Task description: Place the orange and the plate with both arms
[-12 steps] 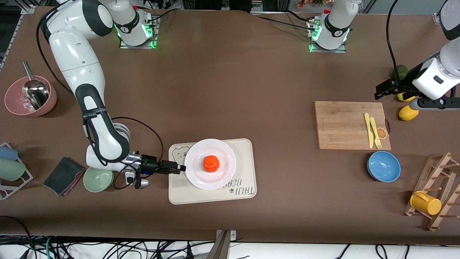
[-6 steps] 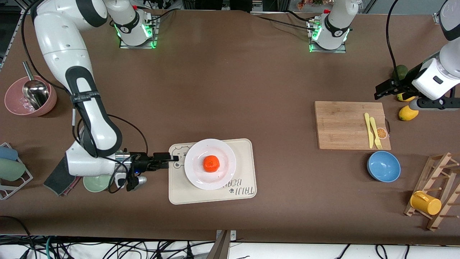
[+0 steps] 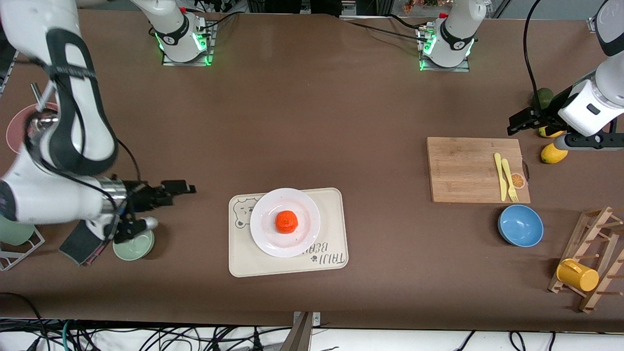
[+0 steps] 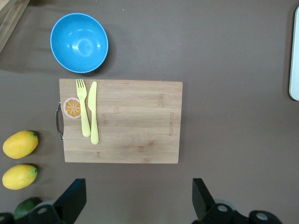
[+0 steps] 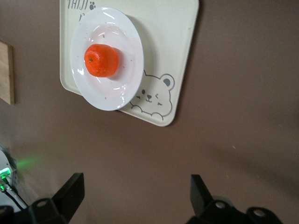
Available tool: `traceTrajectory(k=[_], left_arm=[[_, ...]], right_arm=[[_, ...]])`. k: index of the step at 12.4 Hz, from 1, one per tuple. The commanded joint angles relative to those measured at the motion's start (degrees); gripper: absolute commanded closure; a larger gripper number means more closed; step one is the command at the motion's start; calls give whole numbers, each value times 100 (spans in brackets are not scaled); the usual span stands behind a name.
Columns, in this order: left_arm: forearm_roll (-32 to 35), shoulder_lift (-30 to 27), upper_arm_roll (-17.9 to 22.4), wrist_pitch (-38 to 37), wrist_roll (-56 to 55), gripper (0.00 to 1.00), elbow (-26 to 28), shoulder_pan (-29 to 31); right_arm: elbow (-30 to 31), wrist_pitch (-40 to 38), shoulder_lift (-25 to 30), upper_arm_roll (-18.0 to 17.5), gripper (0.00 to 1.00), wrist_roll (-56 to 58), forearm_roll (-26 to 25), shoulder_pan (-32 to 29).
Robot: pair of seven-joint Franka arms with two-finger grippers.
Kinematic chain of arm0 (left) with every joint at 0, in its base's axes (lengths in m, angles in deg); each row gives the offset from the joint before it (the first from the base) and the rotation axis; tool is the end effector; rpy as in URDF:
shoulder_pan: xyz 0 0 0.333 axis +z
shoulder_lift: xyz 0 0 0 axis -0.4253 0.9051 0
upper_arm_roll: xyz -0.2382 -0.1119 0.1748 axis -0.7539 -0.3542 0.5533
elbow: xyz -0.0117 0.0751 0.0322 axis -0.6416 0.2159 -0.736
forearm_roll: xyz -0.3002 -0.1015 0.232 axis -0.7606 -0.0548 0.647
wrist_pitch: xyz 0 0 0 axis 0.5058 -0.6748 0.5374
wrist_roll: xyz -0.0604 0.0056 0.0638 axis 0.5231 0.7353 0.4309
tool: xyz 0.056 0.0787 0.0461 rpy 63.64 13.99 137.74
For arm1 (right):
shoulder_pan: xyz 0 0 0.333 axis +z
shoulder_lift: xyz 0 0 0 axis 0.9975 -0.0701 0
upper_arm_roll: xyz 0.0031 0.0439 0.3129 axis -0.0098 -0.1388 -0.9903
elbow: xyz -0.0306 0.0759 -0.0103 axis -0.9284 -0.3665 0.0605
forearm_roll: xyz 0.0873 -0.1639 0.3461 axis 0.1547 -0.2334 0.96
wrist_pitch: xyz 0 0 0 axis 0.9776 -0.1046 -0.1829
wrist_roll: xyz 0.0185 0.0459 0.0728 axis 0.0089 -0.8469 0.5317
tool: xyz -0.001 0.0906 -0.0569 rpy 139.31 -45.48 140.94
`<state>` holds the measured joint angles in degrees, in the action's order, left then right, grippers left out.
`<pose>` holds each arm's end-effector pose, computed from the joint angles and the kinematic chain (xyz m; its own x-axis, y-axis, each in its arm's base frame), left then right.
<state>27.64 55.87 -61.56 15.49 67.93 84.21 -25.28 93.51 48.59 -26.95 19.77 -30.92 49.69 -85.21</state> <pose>0.5499 -0.0001 0.5377 0.9950 0.0300 -0.0951 0.0339 -0.9987 0.0391 0.6997 0.1025 0.4104 0.9452 0.3099 -0.1030 0.2346 -0.8638 -0.4459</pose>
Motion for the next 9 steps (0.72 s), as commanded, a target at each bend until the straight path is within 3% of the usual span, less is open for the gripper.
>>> traceTrajectory(k=[1, 3, 4, 6, 9], left_arm=[[107, 27, -17, -112, 79, 0, -119, 3], [107, 27, -17, -112, 79, 0, -119, 3], [107, 27, -17, -112, 79, 0, -119, 3], [107, 27, -17, -112, 79, 0, -119, 3], [107, 27, -17, -112, 79, 0, -119, 3]], right_arm=[[1339, 229, 1319, 30, 0, -778, -764, 45], [2071, 328, 2068, 91, 0, -860, -1029, 37], [2195, 275, 2341, 213, 0, -1077, -1230, 37], [2092, 99, 2562, 433, 0, -1308, -2089, 28], [1766, -137, 2650, 689, 0, -1177, -1963, 28]])
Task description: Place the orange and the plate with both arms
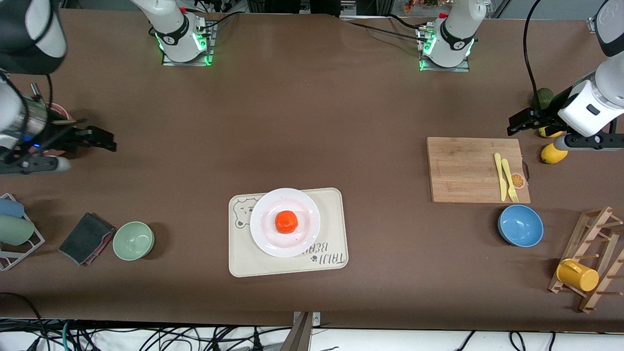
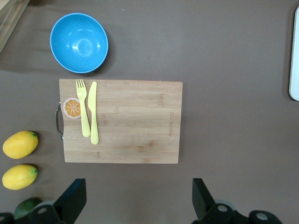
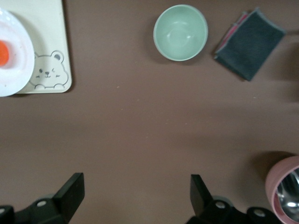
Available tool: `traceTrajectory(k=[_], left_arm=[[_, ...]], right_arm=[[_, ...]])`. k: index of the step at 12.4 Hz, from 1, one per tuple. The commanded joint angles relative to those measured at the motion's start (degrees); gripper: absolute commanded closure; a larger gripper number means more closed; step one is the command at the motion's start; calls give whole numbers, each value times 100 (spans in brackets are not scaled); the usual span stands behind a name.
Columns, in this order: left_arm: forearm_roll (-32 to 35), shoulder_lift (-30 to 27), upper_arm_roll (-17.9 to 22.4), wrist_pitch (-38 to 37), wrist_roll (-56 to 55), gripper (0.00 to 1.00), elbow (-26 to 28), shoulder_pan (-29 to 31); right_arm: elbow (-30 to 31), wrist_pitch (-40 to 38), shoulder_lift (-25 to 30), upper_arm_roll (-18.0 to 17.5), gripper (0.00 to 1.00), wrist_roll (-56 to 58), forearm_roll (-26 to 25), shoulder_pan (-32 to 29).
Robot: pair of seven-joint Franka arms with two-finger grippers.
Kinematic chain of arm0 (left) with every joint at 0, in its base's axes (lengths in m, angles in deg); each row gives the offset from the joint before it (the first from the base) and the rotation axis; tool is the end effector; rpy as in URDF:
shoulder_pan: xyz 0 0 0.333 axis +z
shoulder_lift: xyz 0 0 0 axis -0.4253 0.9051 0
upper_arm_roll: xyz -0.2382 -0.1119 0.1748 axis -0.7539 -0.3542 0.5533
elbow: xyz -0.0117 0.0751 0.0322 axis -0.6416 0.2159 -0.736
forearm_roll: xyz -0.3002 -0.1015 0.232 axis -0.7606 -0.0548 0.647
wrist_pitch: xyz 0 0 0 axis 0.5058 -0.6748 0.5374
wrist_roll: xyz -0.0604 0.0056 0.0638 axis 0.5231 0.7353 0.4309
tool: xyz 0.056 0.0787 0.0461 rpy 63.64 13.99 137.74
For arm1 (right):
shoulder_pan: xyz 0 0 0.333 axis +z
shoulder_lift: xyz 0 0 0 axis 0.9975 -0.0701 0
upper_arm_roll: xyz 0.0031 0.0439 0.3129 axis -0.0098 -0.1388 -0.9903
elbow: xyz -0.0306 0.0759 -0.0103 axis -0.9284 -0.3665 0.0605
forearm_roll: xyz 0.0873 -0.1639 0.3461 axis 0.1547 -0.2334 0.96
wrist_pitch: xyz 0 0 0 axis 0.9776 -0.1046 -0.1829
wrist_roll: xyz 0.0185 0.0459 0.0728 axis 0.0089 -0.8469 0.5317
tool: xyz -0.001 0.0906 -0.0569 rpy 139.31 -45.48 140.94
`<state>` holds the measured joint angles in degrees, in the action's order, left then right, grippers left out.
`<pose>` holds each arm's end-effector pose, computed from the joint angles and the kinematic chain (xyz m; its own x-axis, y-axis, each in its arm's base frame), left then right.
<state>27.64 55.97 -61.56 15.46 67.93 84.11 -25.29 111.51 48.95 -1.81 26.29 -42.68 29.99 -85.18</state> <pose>0.5504 -0.0002 0.5375 0.9950 0.0298 -0.0956 0.0337 -0.9987 0.0391 0.6065 0.0064 0.5437 0.9960 0.0461 -0.0763 0.0439 -0.9986 -0.0307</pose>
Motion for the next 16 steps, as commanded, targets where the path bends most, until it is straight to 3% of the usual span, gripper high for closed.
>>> traceTrajectory(k=[1, 16], left_arm=[[107, 17, -17, -110, 79, 0, -108, 3], [107, 17, -17, -110, 79, 0, -108, 3]], right_arm=[[-17, -183, 189, 28, 0, -52, 104, 26], [-254, -244, 190, 19, 0, 26, 157, 34]])
